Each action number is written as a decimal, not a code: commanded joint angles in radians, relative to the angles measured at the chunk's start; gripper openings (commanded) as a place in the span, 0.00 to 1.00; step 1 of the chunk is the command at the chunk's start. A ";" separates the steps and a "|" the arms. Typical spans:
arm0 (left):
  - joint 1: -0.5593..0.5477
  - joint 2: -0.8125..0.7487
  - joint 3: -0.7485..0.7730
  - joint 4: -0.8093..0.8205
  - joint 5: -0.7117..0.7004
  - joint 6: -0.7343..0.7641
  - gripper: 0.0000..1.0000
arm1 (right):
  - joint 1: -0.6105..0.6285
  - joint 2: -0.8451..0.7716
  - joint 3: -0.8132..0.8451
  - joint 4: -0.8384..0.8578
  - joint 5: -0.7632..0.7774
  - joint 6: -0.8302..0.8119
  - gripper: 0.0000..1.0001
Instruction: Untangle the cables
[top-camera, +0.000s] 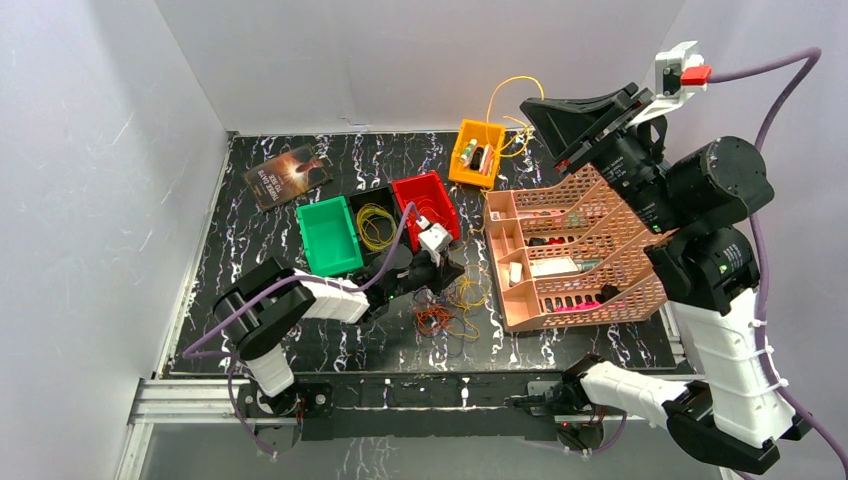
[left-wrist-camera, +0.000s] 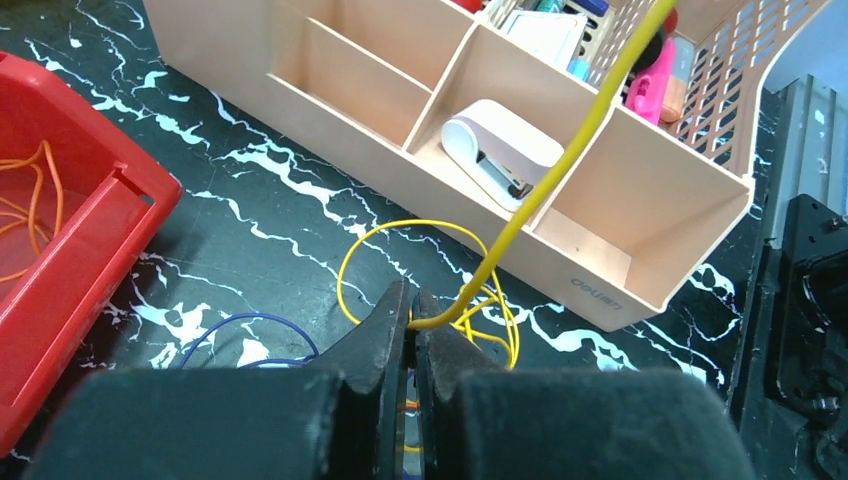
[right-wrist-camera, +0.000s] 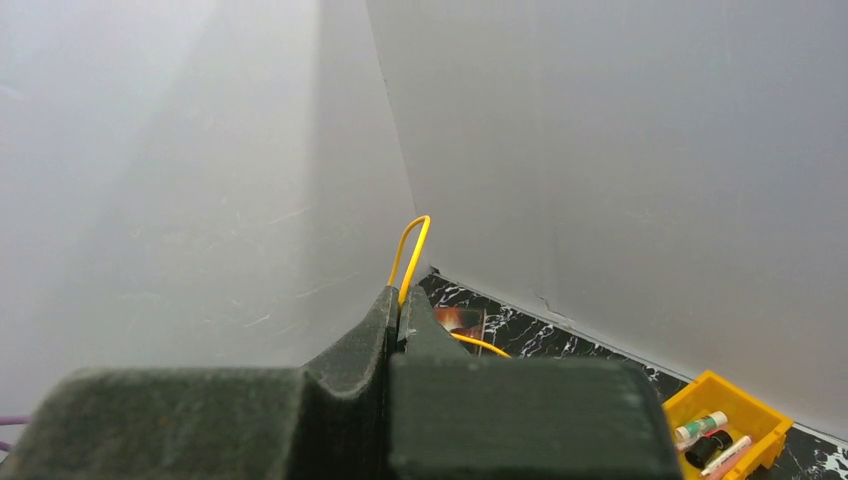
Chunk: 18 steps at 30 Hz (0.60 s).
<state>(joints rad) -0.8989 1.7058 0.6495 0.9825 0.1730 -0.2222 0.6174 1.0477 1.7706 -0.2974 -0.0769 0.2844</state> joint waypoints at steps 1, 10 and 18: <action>-0.005 -0.085 0.003 -0.065 -0.026 0.023 0.00 | 0.003 -0.035 -0.017 0.024 0.040 -0.014 0.00; -0.005 -0.098 0.351 -0.934 -0.123 0.308 0.00 | 0.002 -0.102 -0.125 0.004 0.099 -0.026 0.00; -0.010 -0.081 0.469 -1.252 -0.353 0.512 0.00 | 0.003 -0.159 -0.211 -0.002 0.152 -0.023 0.00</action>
<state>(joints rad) -0.9016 1.6253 1.0977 -0.0109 -0.0238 0.1509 0.6174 0.9207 1.5826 -0.3344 0.0311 0.2691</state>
